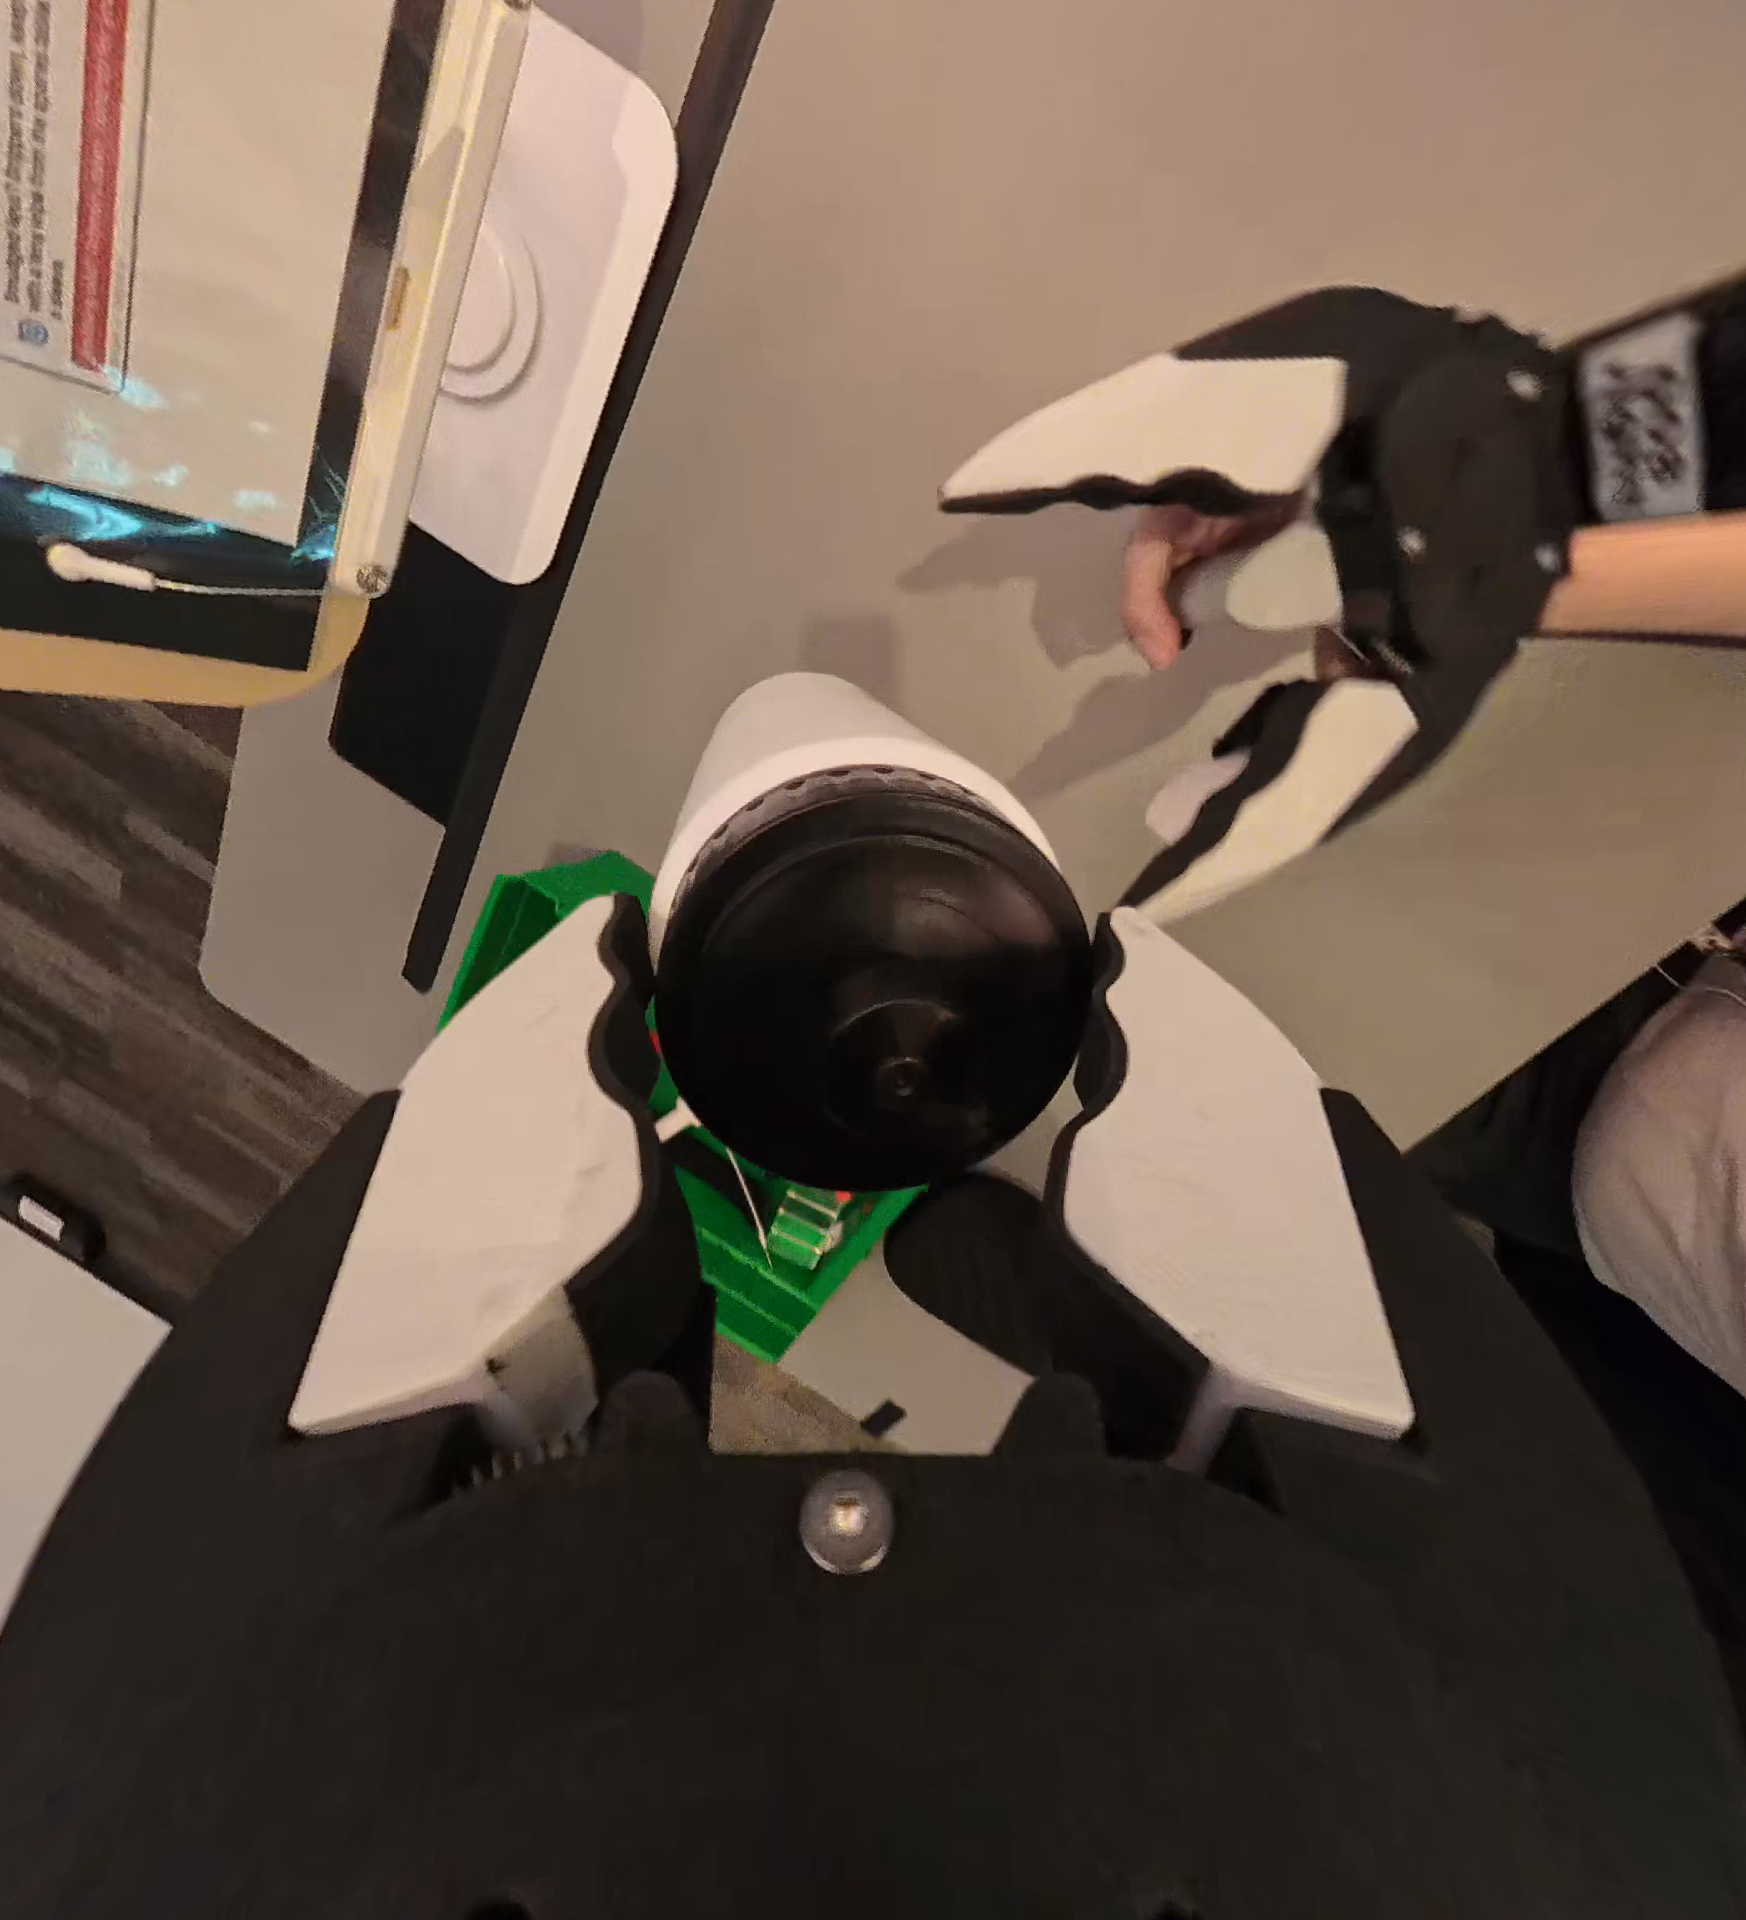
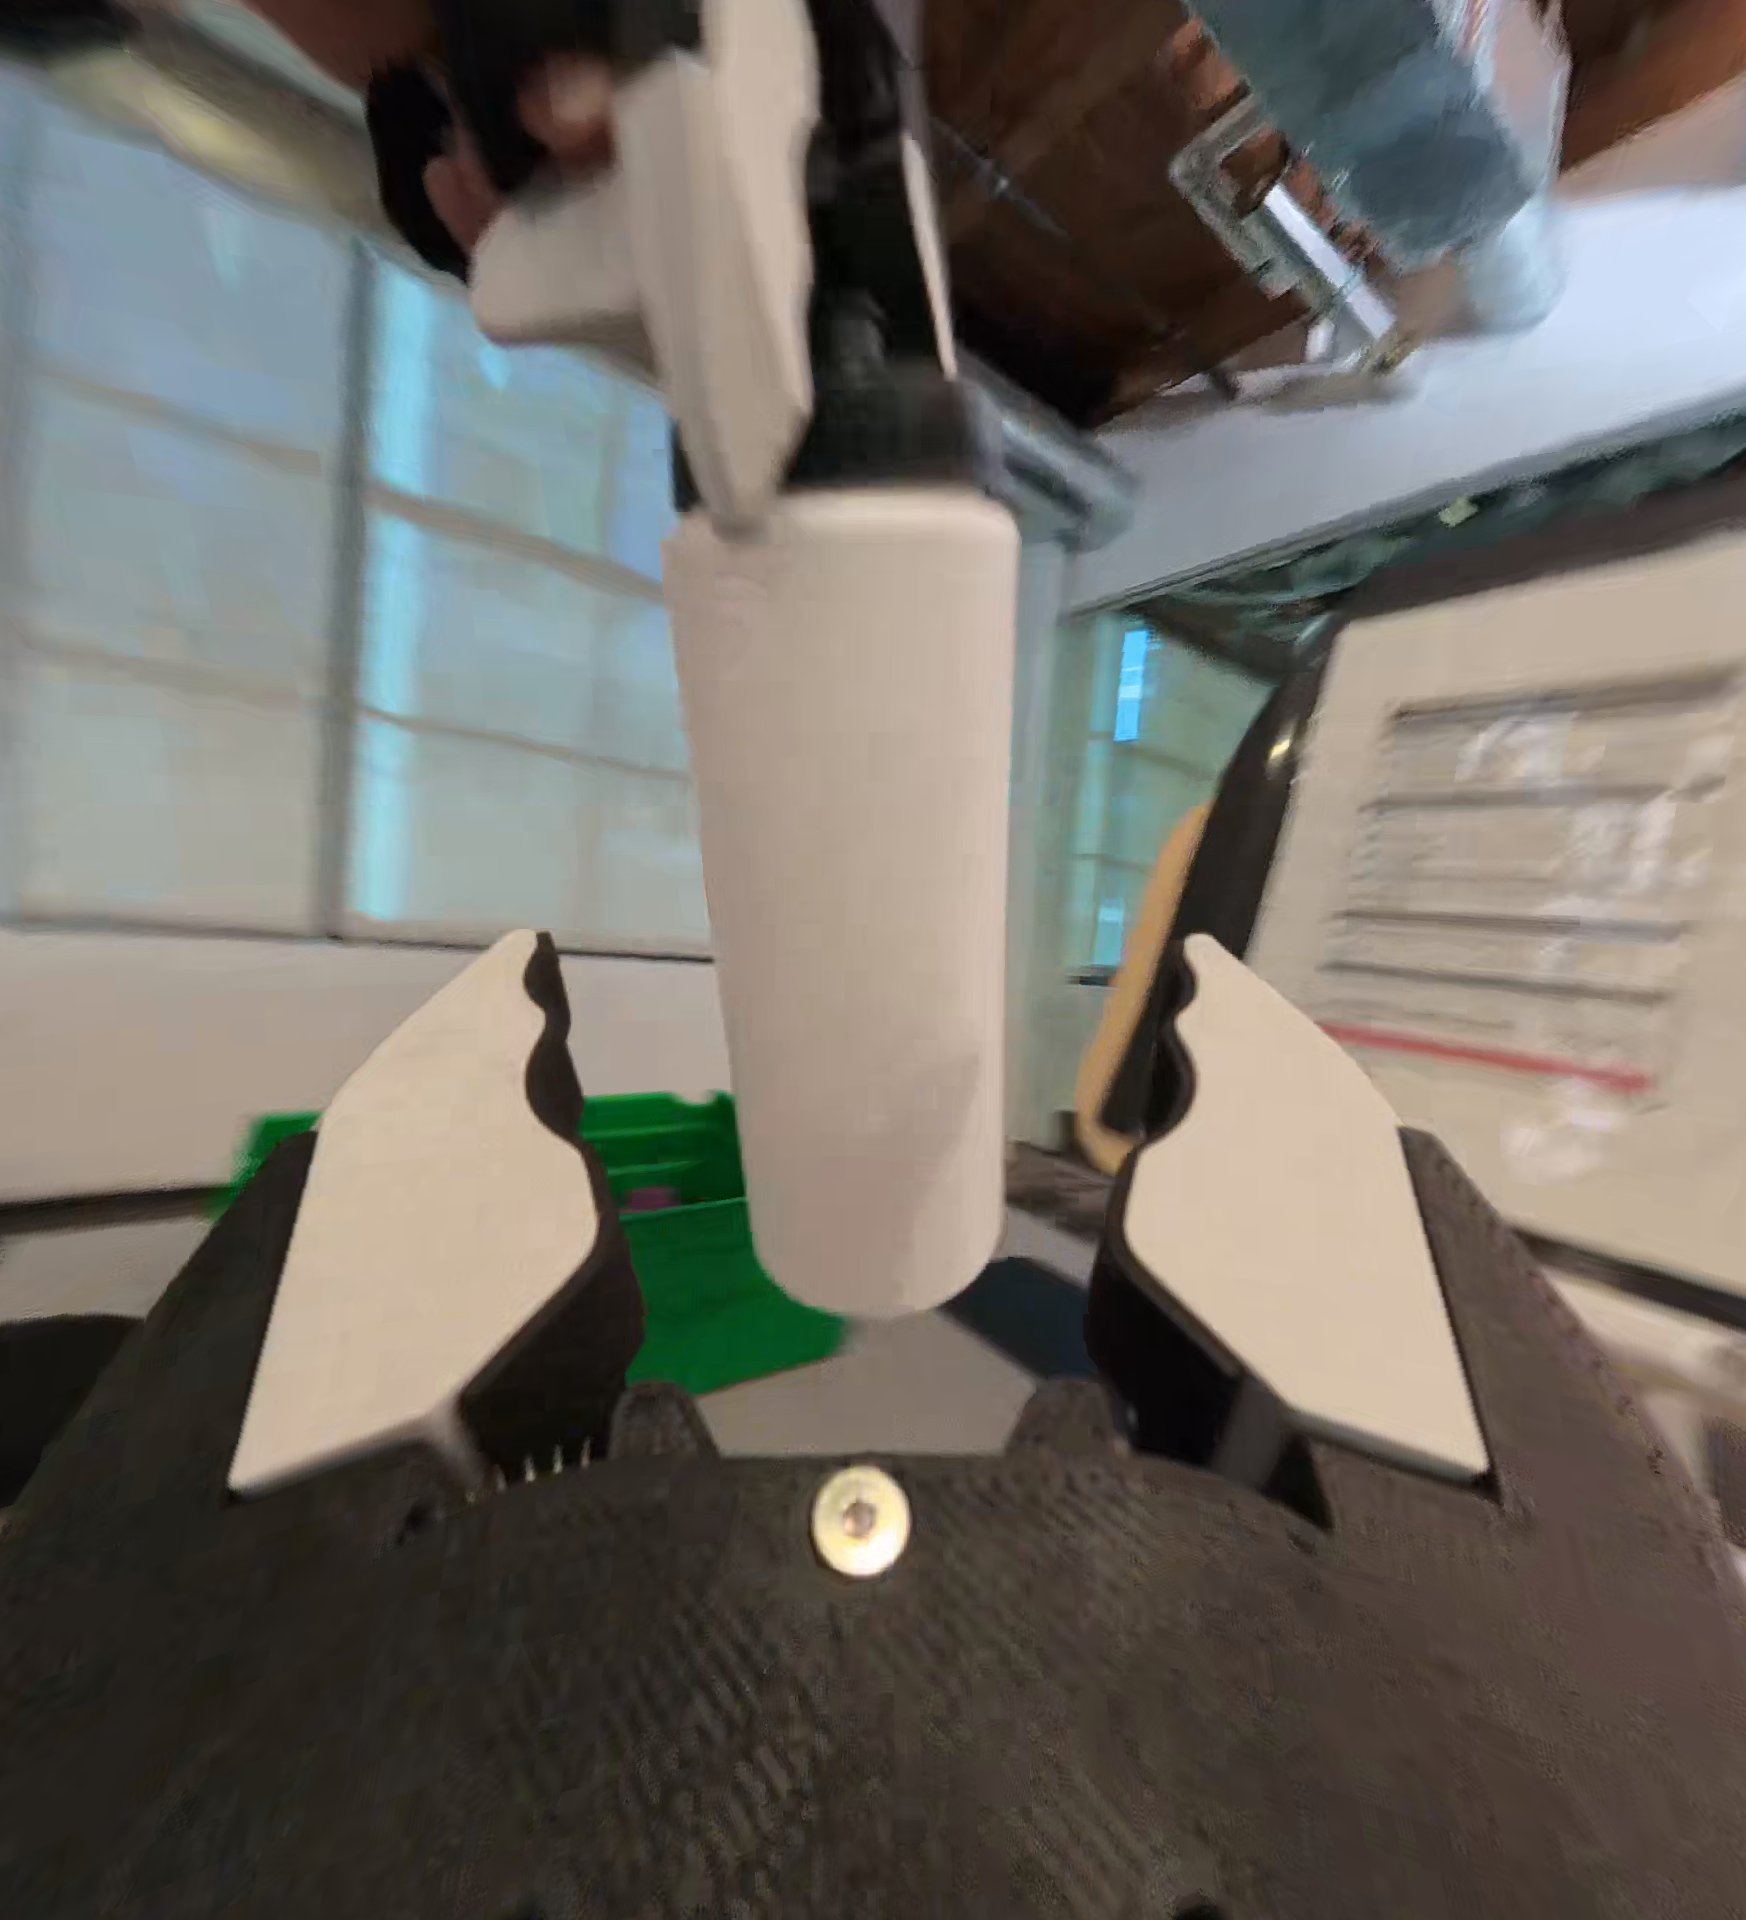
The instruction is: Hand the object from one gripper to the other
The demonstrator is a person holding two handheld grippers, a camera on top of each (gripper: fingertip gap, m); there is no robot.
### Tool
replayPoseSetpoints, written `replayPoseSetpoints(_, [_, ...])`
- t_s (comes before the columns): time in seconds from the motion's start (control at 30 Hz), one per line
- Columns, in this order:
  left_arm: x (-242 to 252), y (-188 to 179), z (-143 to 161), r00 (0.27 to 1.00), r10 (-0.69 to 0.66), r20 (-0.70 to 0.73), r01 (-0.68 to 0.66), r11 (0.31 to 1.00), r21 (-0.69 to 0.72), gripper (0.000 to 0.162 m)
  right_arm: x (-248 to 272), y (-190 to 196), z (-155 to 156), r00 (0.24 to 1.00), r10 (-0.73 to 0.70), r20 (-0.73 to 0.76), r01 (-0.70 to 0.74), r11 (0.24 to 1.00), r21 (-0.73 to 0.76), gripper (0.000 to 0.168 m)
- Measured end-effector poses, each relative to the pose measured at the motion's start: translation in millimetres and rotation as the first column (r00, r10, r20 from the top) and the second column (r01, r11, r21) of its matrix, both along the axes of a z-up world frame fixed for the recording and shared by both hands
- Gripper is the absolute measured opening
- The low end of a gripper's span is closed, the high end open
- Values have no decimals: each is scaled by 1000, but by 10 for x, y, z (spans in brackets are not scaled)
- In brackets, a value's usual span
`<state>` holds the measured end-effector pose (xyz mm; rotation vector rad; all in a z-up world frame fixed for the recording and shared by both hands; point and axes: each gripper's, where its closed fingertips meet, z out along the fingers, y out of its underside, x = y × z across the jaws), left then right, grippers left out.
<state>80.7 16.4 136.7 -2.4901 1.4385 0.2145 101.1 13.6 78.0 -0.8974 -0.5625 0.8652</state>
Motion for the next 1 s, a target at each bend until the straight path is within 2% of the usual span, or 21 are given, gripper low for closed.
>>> replayPoseSetpoints(0.1, [56,-112,214,1000,6,-3,-6,1000,-12,80,15,45,-222,945,295,-142,-312,942,-121,107])
replayPoseSetpoints(0.2, [215,-207,403,1000,-9,21,9,1000,-7,80,58,78,-375,774,509,-376,-606,767,-211,108])
replayPoseSetpoints(0.27, [355,-289,502,998,-37,43,37,999,-12,80,112,12,-339,633,598,-492,-745,644,-174,109])
replayPoseSetpoints(0.33, [526,-388,587,994,-70,82,73,997,-28,80,217,-74,-222,499,652,-571,-828,552,-92,109])
replayPoseSetpoints(0.47, [871,-548,713,972,-144,185,155,987,-46,80,504,-239,37,288,729,-621,-902,424,81,113])
replayPoseSetpoints(0.63, [1076,-634,735,949,-184,256,207,976,-68,80,738,-272,212,185,749,-636,-912,372,173,111])
replayPoseSetpoints(0.7, [1068,-614,716,951,-187,245,207,976,-61,80,829,-258,217,133,754,-643,-914,344,214,93])
replayPoseSetpoints(0.8, [1041,-588,688,951,-177,255,200,978,-66,80,831,-224,190,140,760,-634,-922,334,196,93])
replayPoseSetpoints(1.0, [971,-490,650,949,-130,287,156,985,-70,80,805,-105,163,90,723,-685,-943,284,176,92])
